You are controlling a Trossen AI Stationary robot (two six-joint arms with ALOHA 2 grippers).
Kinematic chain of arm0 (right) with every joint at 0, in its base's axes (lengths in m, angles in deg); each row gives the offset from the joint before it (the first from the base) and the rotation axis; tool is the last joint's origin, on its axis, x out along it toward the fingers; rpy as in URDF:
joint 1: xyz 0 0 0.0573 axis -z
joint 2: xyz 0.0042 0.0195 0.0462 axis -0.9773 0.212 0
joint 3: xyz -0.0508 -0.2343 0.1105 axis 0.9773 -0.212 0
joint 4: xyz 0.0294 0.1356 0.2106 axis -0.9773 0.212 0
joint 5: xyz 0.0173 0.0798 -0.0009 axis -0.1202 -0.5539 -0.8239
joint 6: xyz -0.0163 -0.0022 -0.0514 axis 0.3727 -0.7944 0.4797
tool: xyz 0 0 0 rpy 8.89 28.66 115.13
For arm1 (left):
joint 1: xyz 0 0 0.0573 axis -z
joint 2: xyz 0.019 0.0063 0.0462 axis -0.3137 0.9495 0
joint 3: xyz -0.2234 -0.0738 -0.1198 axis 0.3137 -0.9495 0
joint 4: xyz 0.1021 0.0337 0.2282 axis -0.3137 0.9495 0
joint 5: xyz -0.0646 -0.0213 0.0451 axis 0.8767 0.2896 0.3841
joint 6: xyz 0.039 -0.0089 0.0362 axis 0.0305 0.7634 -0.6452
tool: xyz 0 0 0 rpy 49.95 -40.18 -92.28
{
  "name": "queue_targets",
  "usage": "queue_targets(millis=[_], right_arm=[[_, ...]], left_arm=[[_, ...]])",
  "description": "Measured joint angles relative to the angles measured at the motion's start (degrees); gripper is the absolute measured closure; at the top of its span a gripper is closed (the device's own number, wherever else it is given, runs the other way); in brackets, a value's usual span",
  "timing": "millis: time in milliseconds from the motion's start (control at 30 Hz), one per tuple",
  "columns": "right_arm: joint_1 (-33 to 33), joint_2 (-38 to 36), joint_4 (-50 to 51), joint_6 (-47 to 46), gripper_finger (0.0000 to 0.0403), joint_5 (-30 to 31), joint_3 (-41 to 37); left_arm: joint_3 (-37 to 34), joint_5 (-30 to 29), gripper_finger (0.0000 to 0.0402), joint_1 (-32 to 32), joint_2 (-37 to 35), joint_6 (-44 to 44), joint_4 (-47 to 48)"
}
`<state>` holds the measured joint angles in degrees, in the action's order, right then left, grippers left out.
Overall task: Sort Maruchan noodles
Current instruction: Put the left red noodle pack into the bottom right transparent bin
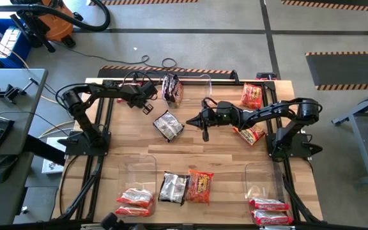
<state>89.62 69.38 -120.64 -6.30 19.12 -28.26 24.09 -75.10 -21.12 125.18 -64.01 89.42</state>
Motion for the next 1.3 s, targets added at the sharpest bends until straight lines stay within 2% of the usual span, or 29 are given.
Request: queue_targets(millis=[100, 167, 367, 667, 1067, 1167, 1300], right_arm=[[0.00, 0.02, 0.33, 0.00, 0.0403, 0.02, 0.00], [0.00, 0.02, 0.39, 0.00, 0.0403, 0.02, 0.00], [0.00, 0.02, 0.65, 0.00, 0.0403, 0.07, 0.00], [0.00, 0.02, 1.44, -0.44, 0.0403, 0.13, 0.00], [0.00, 0.04, 3.48, -2.67, 0.0402, 0.09, 0.00], [0.00, 0.04, 3.63, -3.76, 0.0389, 0.11, 0.00], [0.00, 0.07, 6.00, -4.08, 0.0345, 0.84, 1.99]], left_arm=[[-0.02, -0.99, 0.0377, 0.00, -0.61, -1.88, 1.65], [-0.04, -1.63, 0.0395, 0.00, -1.43, -2.55, 2.55], [-0.07, -0.47, 0.0400, 0.06, -7.49, -2.89, 7.58], [-0.07, 8.02, 0.0401, 1.91, -21.37, -2.49, 13.79], [-0.07, 15.93, 0.0402, 9.60, -37.81, 0.57, 16.81], [-0.07, 16.04, 0.0401, 12.20, -40.41, 1.70, 16.55], [-0.01, 17.55, 0.0401, 15.83, -42.00, 2.60, 13.67]])
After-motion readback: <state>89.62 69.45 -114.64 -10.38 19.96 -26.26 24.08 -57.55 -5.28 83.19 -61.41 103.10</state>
